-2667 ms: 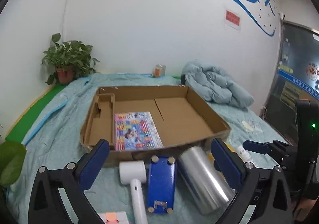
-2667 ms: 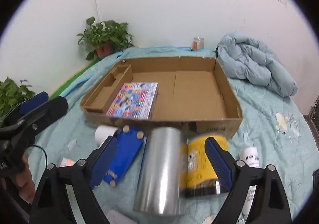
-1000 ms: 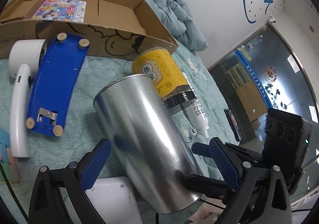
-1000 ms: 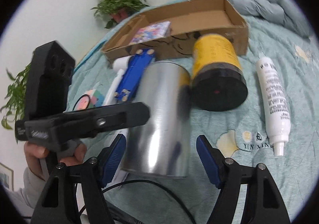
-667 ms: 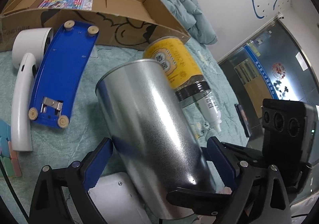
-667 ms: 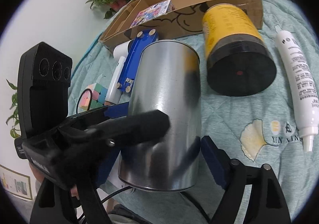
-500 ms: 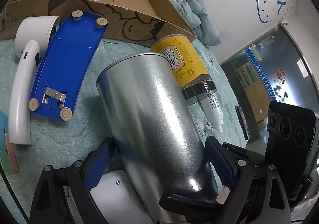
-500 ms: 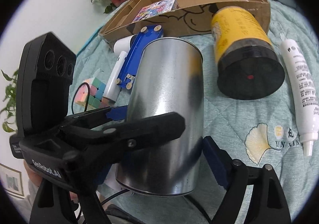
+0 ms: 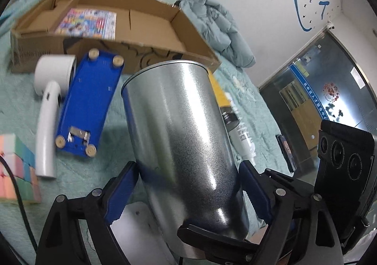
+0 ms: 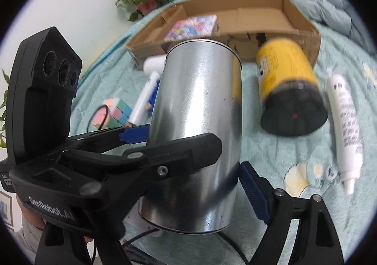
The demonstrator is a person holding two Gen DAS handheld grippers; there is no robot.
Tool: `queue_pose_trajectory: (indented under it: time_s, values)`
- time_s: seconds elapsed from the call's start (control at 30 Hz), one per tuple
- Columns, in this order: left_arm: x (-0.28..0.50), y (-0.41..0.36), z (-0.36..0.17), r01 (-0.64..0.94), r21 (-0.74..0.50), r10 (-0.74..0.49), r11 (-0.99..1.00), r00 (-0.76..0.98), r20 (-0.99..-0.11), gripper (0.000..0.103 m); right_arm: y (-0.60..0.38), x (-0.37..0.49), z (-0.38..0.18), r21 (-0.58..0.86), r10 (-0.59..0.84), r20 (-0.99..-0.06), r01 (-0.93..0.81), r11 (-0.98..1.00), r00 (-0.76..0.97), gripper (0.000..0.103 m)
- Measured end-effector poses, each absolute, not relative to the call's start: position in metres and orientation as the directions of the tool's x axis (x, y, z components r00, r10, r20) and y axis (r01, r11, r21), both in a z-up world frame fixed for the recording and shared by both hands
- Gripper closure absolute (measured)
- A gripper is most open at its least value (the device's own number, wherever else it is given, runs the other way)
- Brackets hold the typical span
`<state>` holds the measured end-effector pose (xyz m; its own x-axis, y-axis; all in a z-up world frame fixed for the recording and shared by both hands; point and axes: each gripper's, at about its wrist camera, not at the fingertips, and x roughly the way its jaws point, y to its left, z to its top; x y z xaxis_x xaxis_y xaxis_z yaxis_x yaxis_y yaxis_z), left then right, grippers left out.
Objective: Organize rigid objects
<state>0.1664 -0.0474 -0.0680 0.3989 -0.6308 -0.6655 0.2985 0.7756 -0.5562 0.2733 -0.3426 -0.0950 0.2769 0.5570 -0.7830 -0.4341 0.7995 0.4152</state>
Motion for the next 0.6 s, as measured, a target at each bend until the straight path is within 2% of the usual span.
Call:
queue_pose_trajectory:
  time_s: [0.6]
  values:
    - [0.208,-0.037,0.094,0.432,-0.37,-0.569,0.823,0.635,-0.523,0.019,-0.334,0.326,0.017,0.293,0.592,-0.619,-0.547,0.784,0.516,0.019]
